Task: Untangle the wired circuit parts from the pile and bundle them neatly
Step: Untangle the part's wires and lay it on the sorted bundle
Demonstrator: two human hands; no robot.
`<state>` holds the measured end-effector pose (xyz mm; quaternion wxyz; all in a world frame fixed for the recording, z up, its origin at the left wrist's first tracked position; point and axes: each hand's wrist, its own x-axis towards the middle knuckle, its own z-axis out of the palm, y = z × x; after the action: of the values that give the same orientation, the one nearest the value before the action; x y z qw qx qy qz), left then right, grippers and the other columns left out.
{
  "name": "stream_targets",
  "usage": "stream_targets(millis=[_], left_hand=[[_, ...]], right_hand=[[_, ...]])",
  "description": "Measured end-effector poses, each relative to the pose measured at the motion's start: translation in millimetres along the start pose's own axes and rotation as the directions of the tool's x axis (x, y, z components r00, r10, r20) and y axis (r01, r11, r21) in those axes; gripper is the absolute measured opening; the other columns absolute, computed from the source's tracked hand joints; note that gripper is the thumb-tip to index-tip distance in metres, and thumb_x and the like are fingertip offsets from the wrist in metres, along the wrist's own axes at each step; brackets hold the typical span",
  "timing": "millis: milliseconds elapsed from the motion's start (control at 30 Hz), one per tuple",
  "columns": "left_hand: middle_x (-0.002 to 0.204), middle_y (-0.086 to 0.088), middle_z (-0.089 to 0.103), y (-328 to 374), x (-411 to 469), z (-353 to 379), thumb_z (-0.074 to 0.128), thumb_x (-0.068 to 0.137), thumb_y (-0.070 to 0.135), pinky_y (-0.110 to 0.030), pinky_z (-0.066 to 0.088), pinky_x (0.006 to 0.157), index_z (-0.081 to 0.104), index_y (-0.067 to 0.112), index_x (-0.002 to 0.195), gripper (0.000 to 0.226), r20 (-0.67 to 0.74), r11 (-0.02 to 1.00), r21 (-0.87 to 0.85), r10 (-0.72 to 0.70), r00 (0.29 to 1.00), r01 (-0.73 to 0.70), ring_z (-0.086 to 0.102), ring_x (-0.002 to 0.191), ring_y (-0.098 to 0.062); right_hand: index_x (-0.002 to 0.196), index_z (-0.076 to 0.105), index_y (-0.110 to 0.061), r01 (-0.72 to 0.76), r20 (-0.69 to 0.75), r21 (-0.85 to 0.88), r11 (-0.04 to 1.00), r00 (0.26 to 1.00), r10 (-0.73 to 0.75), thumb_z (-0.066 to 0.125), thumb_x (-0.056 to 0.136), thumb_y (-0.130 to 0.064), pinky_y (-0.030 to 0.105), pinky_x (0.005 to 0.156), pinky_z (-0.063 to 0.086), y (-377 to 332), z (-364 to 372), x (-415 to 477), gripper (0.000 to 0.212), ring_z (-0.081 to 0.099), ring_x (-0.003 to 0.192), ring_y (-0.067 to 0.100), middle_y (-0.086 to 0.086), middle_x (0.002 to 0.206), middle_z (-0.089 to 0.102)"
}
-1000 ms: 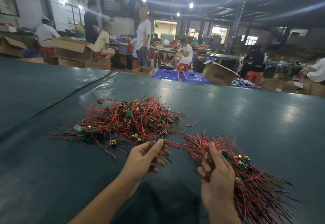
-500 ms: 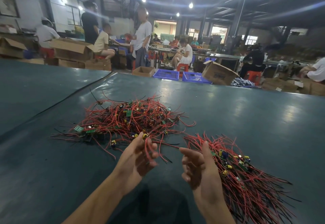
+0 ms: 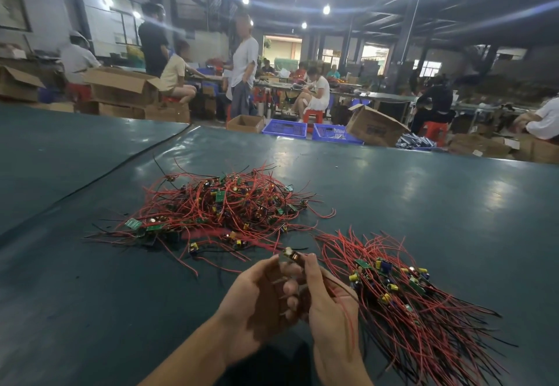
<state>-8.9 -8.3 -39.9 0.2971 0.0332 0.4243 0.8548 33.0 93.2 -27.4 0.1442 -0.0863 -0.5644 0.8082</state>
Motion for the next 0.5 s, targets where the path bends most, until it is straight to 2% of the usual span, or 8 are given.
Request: stream_targets(millis=[67,133,200,267,300,333,400,500], left_hand=[[0.064,-0.002,0.062,-1.6,-3.5,5.8,0.066,0.062,0.028,-0.024,0.047,0.048,0.071,0.017,0.076,0.019,0.03,0.999,0.042,0.027,0.999,-0.029,0.059,0.051,-0.015],[0.067,0.0,0.06,-5.1,-5.3,7.6,0.065,0.062,0.032,-0.024,0.043,0.054,0.067,0.018,0.086,0.028,0.036,0.995,0.097,0.023,0.999,-0.027,0.055,0.055,-0.013],[0.072,0.0,0.062,-7.0,-5.9,6.3,0.065,0.068,0.046,-0.027,0.042,0.063,0.068,0.019,0.087,0.034,0.013,0.982,0.179,0.049,0.999,-0.051,0.056,0.063,-0.014],[0.08,-0.005,0.068,-6.1,-4.9,4.0,0.062,0.067,0.063,-0.031,0.045,0.071,0.076,0.02,0.081,0.048,-0.048,0.959,0.267,0.109,0.993,-0.092,0.061,0.074,-0.018],[0.08,-0.005,0.068,-5.1,-4.4,2.7,0.059,0.067,0.068,-0.031,0.047,0.071,0.077,0.021,0.077,0.052,-0.062,0.946,0.302,0.138,0.988,-0.114,0.062,0.073,-0.018],[0.075,-0.004,0.068,-3.3,-4.9,3.7,0.057,0.067,0.071,-0.028,0.048,0.067,0.076,0.021,0.071,0.054,-0.071,0.936,0.329,0.156,0.985,-0.125,0.062,0.069,-0.015],[0.067,-0.004,0.065,-1.9,-4.6,4.4,0.057,0.066,0.07,-0.026,0.048,0.061,0.074,0.018,0.064,0.055,-0.073,0.926,0.35,0.177,0.981,-0.141,0.06,0.06,-0.014],[0.079,-0.018,0.071,-6.0,-0.6,5.1,0.061,0.066,0.066,-0.029,0.052,0.066,0.076,0.008,0.082,0.062,-0.083,0.901,0.396,0.224,0.971,-0.174,0.065,0.068,-0.022]], right_hand=[[0.07,0.079,-0.023,0.049,-0.04,0.014,0.999,0.998,-0.048,0.062,0.078,-0.04,0.021,0.039,0.047,0.3,-3.4,0.9,0.024,0.058,0.042,0.01,0.004,0.053,0.066],[0.07,0.079,-0.024,0.112,-0.035,-0.017,0.994,0.993,-0.112,0.063,0.081,-0.037,0.023,0.047,0.053,2.4,-6.4,3.5,0.023,0.067,0.052,0.014,0.006,0.062,0.071],[0.071,0.079,-0.025,0.179,0.005,-0.083,0.98,0.984,-0.179,0.064,0.081,-0.036,0.024,0.056,0.056,4.8,-6.1,5.1,0.021,0.071,0.063,0.016,0.007,0.069,0.074],[0.069,0.079,-0.022,0.226,0.046,-0.142,0.964,0.974,-0.221,0.064,0.08,-0.032,0.02,0.057,0.055,5.8,-4.5,5.4,0.021,0.071,0.064,0.015,0.006,0.069,0.074],[0.069,0.079,-0.02,0.216,0.055,-0.15,0.965,0.976,-0.21,0.065,0.08,-0.031,0.018,0.057,0.055,5.9,-4.3,5.3,0.021,0.072,0.064,0.013,0.006,0.069,0.074],[0.068,0.079,-0.019,0.179,0.049,-0.143,0.973,0.984,-0.174,0.066,0.078,-0.032,0.019,0.058,0.055,6.4,-4.6,5.9,0.02,0.072,0.065,0.014,0.005,0.069,0.074],[0.07,0.079,-0.024,0.05,-0.014,-0.105,0.993,0.999,-0.052,0.071,0.074,-0.036,0.028,0.063,0.06,5.7,-6.5,7.0,0.015,0.074,0.069,0.019,0.006,0.073,0.076],[0.067,0.079,-0.02,-0.141,-0.067,0.065,0.988,0.987,0.145,0.079,0.068,-0.027,0.039,0.064,0.062,2.0,-10.5,10.0,0.007,0.074,0.071,0.028,0.014,0.079,0.076]])
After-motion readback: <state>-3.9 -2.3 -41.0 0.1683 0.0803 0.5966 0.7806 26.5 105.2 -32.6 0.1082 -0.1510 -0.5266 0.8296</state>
